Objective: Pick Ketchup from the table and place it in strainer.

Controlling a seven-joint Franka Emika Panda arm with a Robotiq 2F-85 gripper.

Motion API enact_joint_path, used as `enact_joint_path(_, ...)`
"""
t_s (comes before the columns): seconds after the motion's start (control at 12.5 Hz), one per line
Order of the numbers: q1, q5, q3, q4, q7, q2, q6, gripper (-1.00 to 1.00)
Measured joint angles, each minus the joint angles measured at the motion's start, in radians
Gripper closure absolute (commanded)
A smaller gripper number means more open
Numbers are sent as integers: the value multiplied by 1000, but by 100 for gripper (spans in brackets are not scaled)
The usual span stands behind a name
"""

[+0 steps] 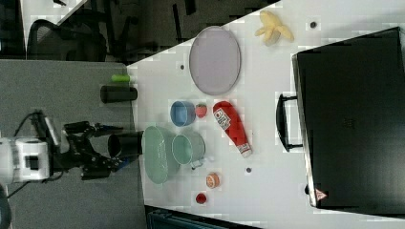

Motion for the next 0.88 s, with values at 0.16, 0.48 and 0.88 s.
enact_joint_path(0.16,-5,-1,5,8,-11,7,35,-100)
enact_joint_path(0.48,-7,7,21,-49,-127,120,148,-100)
enact_joint_path(0.88,-7,7,56,-201,-434,303,304,-100)
